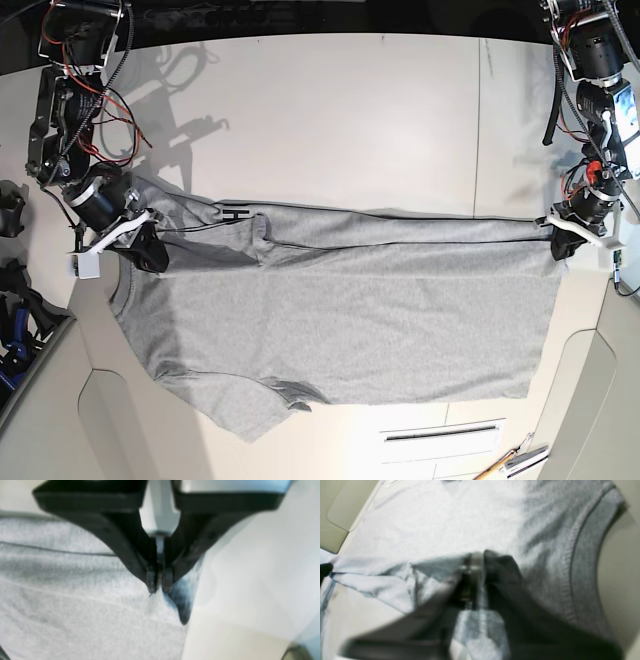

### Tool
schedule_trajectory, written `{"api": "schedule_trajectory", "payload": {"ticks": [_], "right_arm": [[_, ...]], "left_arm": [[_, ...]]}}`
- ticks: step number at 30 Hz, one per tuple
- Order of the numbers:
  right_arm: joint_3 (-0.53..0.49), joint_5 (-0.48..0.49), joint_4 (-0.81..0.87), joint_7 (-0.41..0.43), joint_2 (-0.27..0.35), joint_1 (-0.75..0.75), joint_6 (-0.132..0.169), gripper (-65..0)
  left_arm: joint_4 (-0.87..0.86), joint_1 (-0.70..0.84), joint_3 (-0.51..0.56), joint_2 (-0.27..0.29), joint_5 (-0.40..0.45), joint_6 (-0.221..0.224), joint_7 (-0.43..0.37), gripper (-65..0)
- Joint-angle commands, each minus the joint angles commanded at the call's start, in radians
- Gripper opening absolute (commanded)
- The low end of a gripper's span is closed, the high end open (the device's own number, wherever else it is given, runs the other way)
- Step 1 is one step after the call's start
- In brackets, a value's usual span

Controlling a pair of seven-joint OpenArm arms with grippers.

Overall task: Fold the T-shirt properly
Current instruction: 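Lift the side edge with both grippers and fold it over the shirt body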

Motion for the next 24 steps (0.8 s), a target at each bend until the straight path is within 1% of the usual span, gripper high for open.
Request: {"api": "schedule_trajectory", "payload": {"ticks": [1,2,3,4,5,6,8,10,12,13,15,17,19,21,24], "right_arm": [[0.000,0.000,0.000,0.000,0.000,0.000,0.000,-41.8],[0.000,0.001,0.000,0.000,0.000,0.000,0.000,-35.2],[0.000,0.005,0.000,0.000,0.000,0.000,0.000,-31.7],[0.002,0.006,0.001,0.000,0.000,0.001,0.000,-31.1],[0.005,0.010,0.002,0.000,0.000,0.002,0.000,-31.2],[0.010,0.012,0.005,0.000,0.000,0.002,0.000,-31.2],[0.029,0.012,0.010,-0.002,0.000,0.002,0.000,-31.2],[0.066,0.013,0.012,-0.022,0.000,-0.001,0.000,-31.2],[0.114,0.031,0.013,-0.074,0.000,-0.001,0.000,-31.2],[0.142,0.056,0.013,-0.107,0.000,0.000,0.000,-31.2],[0.203,0.115,0.013,-0.158,0.000,0.000,0.000,-31.2],[0.264,0.153,0.013,-0.191,0.000,-0.001,0.000,-31.2],[0.322,0.170,0.013,-0.227,0.001,-0.001,0.000,-31.2],[0.368,0.173,0.013,-0.256,0.003,-0.006,0.000,-31.2],[0.397,0.174,0.013,-0.255,0.009,-0.037,0.000,-31.2]], "left_arm": [[0.000,0.000,0.000,0.000,0.000,0.000,0.000,-51.0],[0.000,0.000,0.000,0.000,-0.002,0.000,0.001,-45.7],[0.000,0.000,0.000,0.000,-0.004,0.000,0.001,-39.2],[0.000,0.000,-0.001,0.000,-0.009,0.010,0.009,-32.4],[0.001,-0.003,-0.001,-0.001,-0.027,0.031,0.033,-27.3],[0.001,-0.007,-0.004,-0.003,-0.043,0.044,0.064,-24.9],[0.003,-0.011,-0.029,-0.003,-0.073,0.044,0.106,-24.8],[0.003,-0.010,-0.082,-0.003,-0.097,0.044,0.116,-24.8],[0.004,-0.010,-0.146,-0.006,-0.144,0.035,0.148,-24.8],[0.004,-0.010,-0.170,-0.010,-0.170,0.024,0.177,-24.8],[0.004,-0.008,-0.198,-0.014,-0.212,0.021,0.229,-24.8],[0.004,-0.003,-0.201,-0.013,-0.221,0.020,0.238,-24.8],[0.003,0.007,-0.201,-0.011,-0.221,0.014,0.237,-24.4],[0.003,0.019,-0.201,-0.011,-0.221,0.015,0.237,-21.6],[0.002,0.043,-0.201,-0.008,-0.221,0.014,0.233,-19.9]]}}
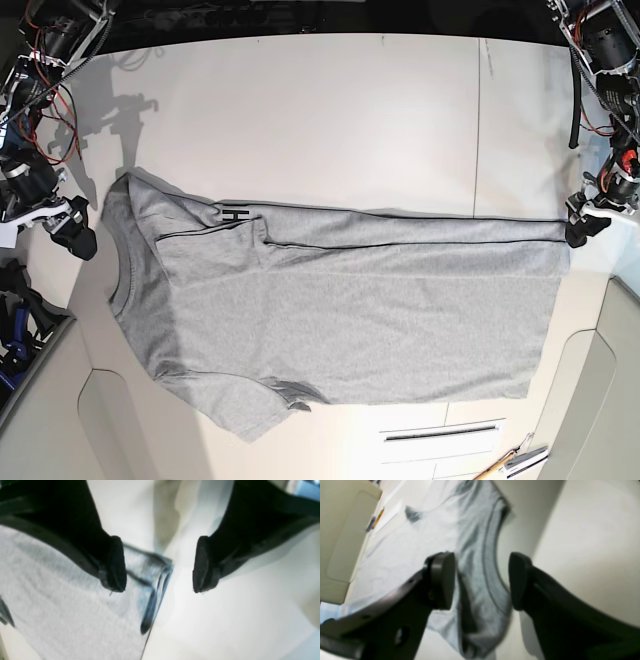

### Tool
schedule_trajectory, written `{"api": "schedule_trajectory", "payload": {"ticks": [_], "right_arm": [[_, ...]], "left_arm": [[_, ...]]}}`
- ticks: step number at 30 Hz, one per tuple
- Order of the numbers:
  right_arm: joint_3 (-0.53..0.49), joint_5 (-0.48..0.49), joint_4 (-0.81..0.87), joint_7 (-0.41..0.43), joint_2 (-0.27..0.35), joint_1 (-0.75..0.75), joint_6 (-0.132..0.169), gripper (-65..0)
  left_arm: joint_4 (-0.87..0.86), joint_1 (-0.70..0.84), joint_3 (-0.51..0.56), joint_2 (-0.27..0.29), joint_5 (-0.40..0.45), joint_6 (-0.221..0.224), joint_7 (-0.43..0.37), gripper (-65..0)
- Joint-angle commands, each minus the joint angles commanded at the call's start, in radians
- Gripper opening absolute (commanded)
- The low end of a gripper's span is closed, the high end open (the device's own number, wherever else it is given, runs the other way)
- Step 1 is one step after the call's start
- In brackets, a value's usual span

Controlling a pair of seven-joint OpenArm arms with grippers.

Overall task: Fold the T-shirt properly
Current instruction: 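Lift the side edge with both grippers and fold it over the shirt body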

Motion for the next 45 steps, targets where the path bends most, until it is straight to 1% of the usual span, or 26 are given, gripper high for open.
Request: {"api": "schedule_trajectory", "payload": {"ticks": [6,9,10,12,14,16,21,22,25,28,30,31,32,33,34,35,36,39,41,43,45], "right_arm": [[-0.011,0.008,0.000,0.016,-0.002,-0.089,0.000,-30.9],[-0.011,0.027,0.000,0.014,-0.005,-0.116,0.001,-26.5],[-0.011,0.026,0.000,0.013,-0.009,-0.118,0.001,-26.3],[-0.017,0.027,0.000,0.011,-0.011,-0.118,0.001,-26.3],[-0.040,0.031,0.000,0.011,-0.011,-0.118,0.001,-26.3],[-0.077,0.032,0.000,0.011,-0.015,-0.118,0.001,-26.3],[-0.151,0.032,0.000,0.027,-0.060,-0.115,0.001,-26.3],[-0.162,0.032,0.000,0.031,-0.071,-0.115,0.001,-26.3],[-0.185,0.029,0.000,0.043,-0.097,-0.110,0.001,-26.4],[-0.188,0.029,0.000,0.065,-0.108,-0.110,0.000,-26.4],[-0.188,0.029,0.000,0.079,-0.109,-0.109,0.001,-26.4],[-0.188,0.029,0.000,0.086,-0.109,-0.109,0.000,-26.5],[-0.188,0.029,0.000,0.091,-0.109,-0.109,0.001,-27.9],[-0.188,0.030,0.000,0.092,-0.109,-0.108,0.001,-31.9],[-0.188,0.029,0.000,0.090,-0.109,-0.106,0.000,-37.1],[-0.187,0.030,0.000,0.090,-0.109,-0.103,0.000,-42.8],[-0.187,0.029,0.000,0.089,-0.109,-0.098,0.001,-48.6],[-0.187,0.030,0.000,0.090,-0.109,-0.074,0.001,-65.0],[-0.187,0.029,0.000,0.089,-0.109,-0.052,0.001,-65.0],[-0.187,0.030,0.000,0.084,-0.109,-0.034,0.001,-65.0],[-0.187,0.030,0.001,0.076,-0.106,-0.023,0.001,-65.0]], "left_arm": [[-0.010,0.014,0.001,0.026,0.000,0.000,0.000,-19.9],[-0.011,0.014,0.021,0.031,0.001,0.001,0.000,-19.9],[-0.011,0.013,0.031,0.031,0.006,0.001,-0.001,-19.9],[-0.011,0.013,0.059,0.031,0.027,0.013,-0.020,-19.9],[-0.011,0.013,0.085,0.031,0.069,0.038,-0.054,-19.9],[-0.011,0.013,0.105,0.031,0.091,0.038,-0.067,-19.9],[-0.011,0.012,0.111,0.042,0.108,0.039,-0.071,-19.9],[-0.011,0.012,0.111,0.048,0.114,0.044,-0.072,-19.9],[-0.011,0.012,0.111,0.065,0.117,0.095,-0.074,-19.9],[-0.011,0.012,0.111,0.075,0.131,0.097,-0.089,-20.1],[-0.011,0.012,0.111,0.079,0.148,0.096,-0.126,-20.6],[-0.011,0.012,0.111,0.080,0.158,0.096,-0.147,-23.5],[-0.011,0.012,0.111,0.080,0.158,0.092,-0.163,-29.3],[-0.011,0.012,0.111,0.080,0.158,0.089,-0.173,-36.8],[-0.011,0.011,0.111,0.080,0.158,0.089,-0.174,-44.9],[-0.011,0.010,0.111,0.080,0.158,0.089,-0.174,-51.0],[-0.011,0.009,0.111,0.080,0.158,0.089,-0.174,-55.4],[-0.011,0.001,0.111,0.080,0.158,0.087,-0.173,-65.0],[-0.011,-0.006,0.111,0.079,0.158,0.076,-0.173,-65.0],[-0.011,-0.015,0.110,0.077,0.158,0.050,-0.166,-65.0],[-0.011,-0.032,0.110,0.074,0.158,0.043,-0.132,-65.0]]}}
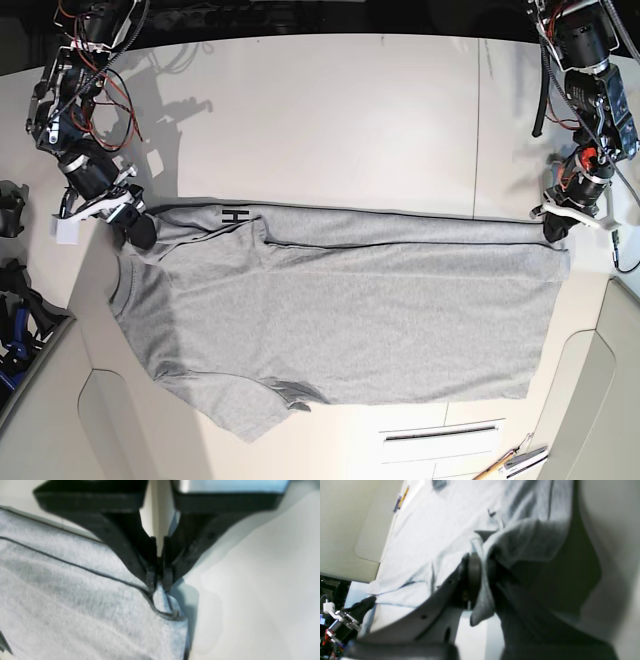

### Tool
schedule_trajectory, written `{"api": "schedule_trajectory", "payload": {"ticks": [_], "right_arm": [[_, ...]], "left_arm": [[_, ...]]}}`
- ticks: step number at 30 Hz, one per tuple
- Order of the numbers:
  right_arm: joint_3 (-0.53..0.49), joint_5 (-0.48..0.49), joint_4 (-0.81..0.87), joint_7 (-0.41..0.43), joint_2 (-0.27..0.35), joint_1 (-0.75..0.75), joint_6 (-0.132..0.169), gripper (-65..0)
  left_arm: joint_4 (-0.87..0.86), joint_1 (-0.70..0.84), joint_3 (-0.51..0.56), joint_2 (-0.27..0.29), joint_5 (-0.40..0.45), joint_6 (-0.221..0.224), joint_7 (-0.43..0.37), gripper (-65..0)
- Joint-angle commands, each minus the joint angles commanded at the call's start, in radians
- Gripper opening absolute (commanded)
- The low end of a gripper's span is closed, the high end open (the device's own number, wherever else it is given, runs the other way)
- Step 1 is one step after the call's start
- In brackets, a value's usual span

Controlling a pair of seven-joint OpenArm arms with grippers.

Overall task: Fold the T-shirt properly
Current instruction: 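Lift the side edge with both grippers and fold it over the shirt body, then release the folded edge and move both grippers to the opposite side edge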

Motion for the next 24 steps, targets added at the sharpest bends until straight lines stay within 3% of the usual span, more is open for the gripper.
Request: {"api": "schedule_trajectory", "payload": {"ticks": [4,8,16,24], "right_arm": [[0.002,0.000,0.008,-0.049,0.006,0.002,0.000,-65.0],[0.013,0.037,0.044,-0.119,0.005,-0.002,0.001,-65.0],[0.014,0.037,0.210,-0.130,0.043,-0.117,0.001,-65.0],[0.015,0.058,0.322,-0.144,0.105,-0.263,0.001,-65.0]], "left_arm": [[0.021,-0.013,-0.017,0.000,-0.001,-0.008,0.024,-65.0],[0.080,-0.008,-0.021,0.000,-0.032,-0.048,0.137,-65.0],[0.244,0.130,-0.090,0.001,-0.088,-0.048,0.146,-65.0],[0.331,0.286,-0.093,0.002,-0.130,-0.048,0.166,-65.0]]}}
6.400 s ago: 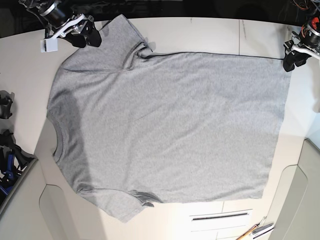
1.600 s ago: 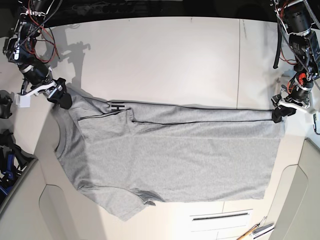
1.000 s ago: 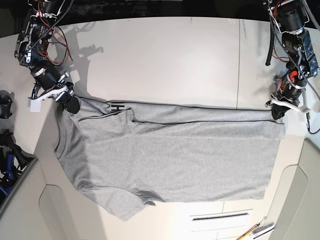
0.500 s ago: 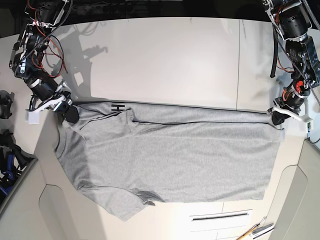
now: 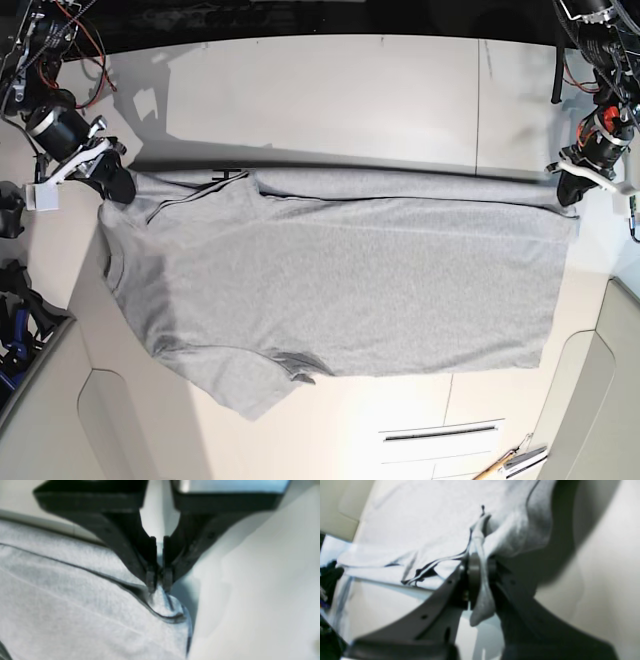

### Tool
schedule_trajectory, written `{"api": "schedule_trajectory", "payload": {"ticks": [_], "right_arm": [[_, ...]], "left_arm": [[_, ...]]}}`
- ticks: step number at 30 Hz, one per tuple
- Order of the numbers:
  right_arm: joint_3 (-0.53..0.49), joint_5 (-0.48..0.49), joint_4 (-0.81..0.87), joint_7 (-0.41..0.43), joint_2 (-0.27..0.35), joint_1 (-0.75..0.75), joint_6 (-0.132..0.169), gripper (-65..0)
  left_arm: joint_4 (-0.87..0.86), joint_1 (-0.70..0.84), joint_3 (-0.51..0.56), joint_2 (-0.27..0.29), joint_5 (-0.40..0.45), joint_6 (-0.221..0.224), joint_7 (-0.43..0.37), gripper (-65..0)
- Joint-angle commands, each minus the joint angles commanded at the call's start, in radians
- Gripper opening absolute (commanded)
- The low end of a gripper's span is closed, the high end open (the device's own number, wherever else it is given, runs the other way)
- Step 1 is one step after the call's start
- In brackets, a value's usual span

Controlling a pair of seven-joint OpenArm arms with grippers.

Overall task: Fold the T-shirt properly
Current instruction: 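Release the folded edge and move both grippers to the opposite side edge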

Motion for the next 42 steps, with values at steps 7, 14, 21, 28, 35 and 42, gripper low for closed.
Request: {"api": "schedule_trajectory", "payload": {"ticks": [7,14,21,28,35,42], "right_arm": [[0.006,0.013,0.077,-0.003,0.051,-0.138,0.000,-65.0],[0.018,0.018,0.090,-0.007,0.108,-0.214,0.000,-65.0],[0.035,0.023,0.090,-0.010,0.117,-0.271,0.000,-65.0],[0.034,0.020,0.090,-0.001,0.117,-0.287,-0.001,-65.0],[0.035,0.012,0.090,0.005,0.117,-0.287,-0.001,-65.0],[0.044,-0.055,0.090,0.073,0.117,-0.286,-0.005,-37.4]], "left_arm": [[0.146,0.199,0.000,0.011,-0.051,-0.003,0.020,-65.0],[0.259,0.352,0.000,0.032,-0.058,-0.003,0.026,-65.0],[0.275,0.429,0.000,0.072,-0.084,-0.016,0.039,-65.0],[0.275,0.439,0.000,0.095,-0.088,-0.016,0.040,-65.0],[0.275,0.439,0.000,0.105,-0.088,-0.016,0.041,-51.7],[0.275,0.438,0.000,0.104,-0.119,-0.016,0.088,-31.2]]}}
